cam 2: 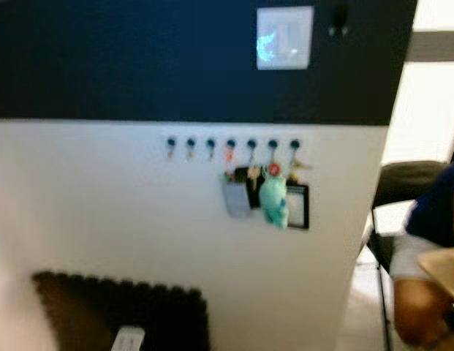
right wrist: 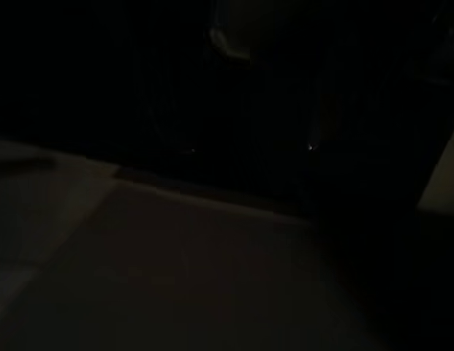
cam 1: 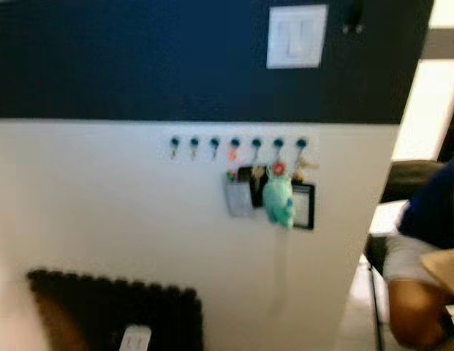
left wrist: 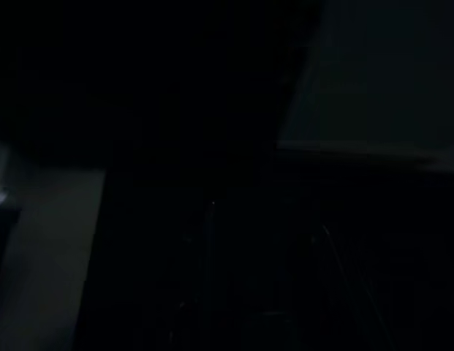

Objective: Hang keys on a hook

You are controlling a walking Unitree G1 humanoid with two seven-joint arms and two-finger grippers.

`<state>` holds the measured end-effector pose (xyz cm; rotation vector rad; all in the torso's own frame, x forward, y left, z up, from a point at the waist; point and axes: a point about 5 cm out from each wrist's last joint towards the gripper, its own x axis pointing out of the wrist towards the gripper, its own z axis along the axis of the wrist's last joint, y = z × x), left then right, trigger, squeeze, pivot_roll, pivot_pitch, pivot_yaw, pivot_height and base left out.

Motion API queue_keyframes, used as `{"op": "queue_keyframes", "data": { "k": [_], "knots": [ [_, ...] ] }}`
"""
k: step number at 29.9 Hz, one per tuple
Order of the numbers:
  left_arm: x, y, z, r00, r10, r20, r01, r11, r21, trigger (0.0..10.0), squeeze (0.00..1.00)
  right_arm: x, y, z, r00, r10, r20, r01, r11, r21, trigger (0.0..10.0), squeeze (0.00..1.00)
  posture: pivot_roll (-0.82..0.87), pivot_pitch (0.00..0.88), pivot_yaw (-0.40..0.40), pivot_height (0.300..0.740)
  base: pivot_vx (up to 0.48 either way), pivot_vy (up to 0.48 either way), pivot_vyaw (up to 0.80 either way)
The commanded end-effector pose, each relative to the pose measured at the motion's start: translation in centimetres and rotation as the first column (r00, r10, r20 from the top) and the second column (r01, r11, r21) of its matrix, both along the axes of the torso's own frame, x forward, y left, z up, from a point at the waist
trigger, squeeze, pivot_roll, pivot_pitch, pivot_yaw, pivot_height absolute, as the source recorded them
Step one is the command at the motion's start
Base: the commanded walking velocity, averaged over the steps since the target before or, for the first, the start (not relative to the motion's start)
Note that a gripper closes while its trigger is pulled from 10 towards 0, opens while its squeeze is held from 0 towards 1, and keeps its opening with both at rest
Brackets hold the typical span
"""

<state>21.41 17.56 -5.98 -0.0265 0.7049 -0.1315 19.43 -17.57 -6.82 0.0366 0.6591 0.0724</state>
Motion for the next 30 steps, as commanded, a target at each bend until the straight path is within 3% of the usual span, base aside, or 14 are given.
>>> {"op": "queue_keyframes", "data": {
  "k": [1,17,30],
  "knots": [
    [0.73,0.06,0.47,1.000,-0.019,0.020,0.019,1.000,0.014,10.0,0.00,-0.52,0.22,-0.35,1.000,-0.008,-0.024,0.008,1.000,0.010,10.0,0.00,0.04,0.003,0.035,0.740,-0.368,0.000,0.00],
    [0.58,-0.09,0.38,0.999,-0.050,0.014,0.050,0.999,0.023,10.0,0.00,-0.88,0.16,-0.52,0.999,-0.012,-0.031,0.013,1.000,0.011,10.0,0.00,0.04,0.010,0.038,0.740,-0.359,0.000,0.00],
    [0.64,-0.84,0.46,0.991,-0.132,0.022,0.131,0.991,0.039,10.0,0.00,-1.08,0.14,-0.64,0.999,-0.013,-0.041,0.013,1.000,0.007,10.0,0.00,0.03,0.011,0.039,0.740,0.000,-0.073,0.00]
  ]
}}
